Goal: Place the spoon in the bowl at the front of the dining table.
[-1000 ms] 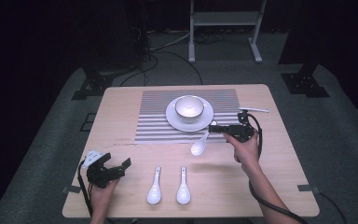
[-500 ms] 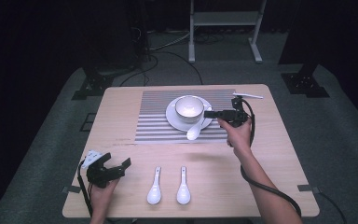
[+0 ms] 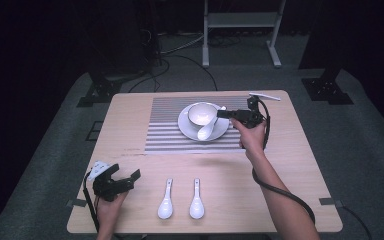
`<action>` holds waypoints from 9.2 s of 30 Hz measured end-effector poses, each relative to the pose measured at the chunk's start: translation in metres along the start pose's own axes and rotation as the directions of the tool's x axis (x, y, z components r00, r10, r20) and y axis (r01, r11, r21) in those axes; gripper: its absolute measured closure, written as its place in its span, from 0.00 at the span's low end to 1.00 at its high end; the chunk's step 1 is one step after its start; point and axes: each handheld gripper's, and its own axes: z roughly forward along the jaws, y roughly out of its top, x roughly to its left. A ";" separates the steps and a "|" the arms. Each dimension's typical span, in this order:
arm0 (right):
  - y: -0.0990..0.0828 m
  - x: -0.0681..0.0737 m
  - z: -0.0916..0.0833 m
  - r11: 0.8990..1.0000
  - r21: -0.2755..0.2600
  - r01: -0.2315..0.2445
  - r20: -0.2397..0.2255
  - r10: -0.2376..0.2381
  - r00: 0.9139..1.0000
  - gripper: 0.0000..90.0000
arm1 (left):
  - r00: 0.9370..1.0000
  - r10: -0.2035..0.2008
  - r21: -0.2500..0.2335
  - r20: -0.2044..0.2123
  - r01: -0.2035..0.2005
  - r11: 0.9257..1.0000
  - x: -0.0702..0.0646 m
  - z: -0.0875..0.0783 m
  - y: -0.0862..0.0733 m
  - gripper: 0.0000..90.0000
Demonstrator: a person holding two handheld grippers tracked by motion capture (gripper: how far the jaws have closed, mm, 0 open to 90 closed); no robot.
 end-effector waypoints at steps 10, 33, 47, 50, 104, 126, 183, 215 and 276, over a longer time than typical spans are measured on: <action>0.015 -0.004 0.007 0.999 -0.051 -0.011 0.038 0.013 0.999 0.94 | 1.000 -0.005 -0.001 0.001 0.005 1.000 0.000 0.000 0.000 0.00; 0.018 -0.036 0.018 0.975 -0.194 -0.112 0.092 0.132 0.987 0.94 | 1.000 -0.007 -0.002 0.002 0.007 1.000 0.001 -0.001 0.000 0.00; 0.006 -0.047 0.028 0.981 -0.161 -0.105 0.136 0.127 0.983 0.94 | 1.000 -0.007 -0.002 0.003 0.007 1.000 0.001 0.000 0.000 0.00; 0.002 -0.051 0.031 0.985 -0.135 -0.107 0.137 0.125 0.983 0.94 | 1.000 -0.007 -0.002 0.003 0.007 1.000 0.001 -0.001 0.000 0.00; -0.017 -0.067 0.031 0.991 -0.028 -0.132 0.073 0.134 0.988 0.82 | 1.000 -0.005 0.002 -0.005 0.005 1.000 0.000 0.000 0.000 0.00; -0.045 -0.066 0.016 0.994 0.060 -0.096 0.035 0.094 0.995 0.66 | 1.000 0.007 0.005 -0.012 -0.007 1.000 -0.001 0.000 0.000 0.00; -0.111 -0.048 -0.028 0.985 0.175 0.014 -0.036 -0.008 0.999 0.41 | 1.000 0.012 0.012 -0.019 -0.012 1.000 -0.002 0.001 0.000 0.00; -0.146 -0.049 -0.062 0.984 0.176 0.020 -0.067 -0.009 0.998 0.40 | 1.000 0.015 0.015 -0.027 -0.014 1.000 -0.003 0.001 0.000 0.00; -0.193 -0.047 -0.094 0.986 0.165 -0.008 -0.128 0.029 0.991 0.40 | 0.999 0.019 0.017 -0.029 -0.018 1.000 -0.003 0.001 0.000 0.00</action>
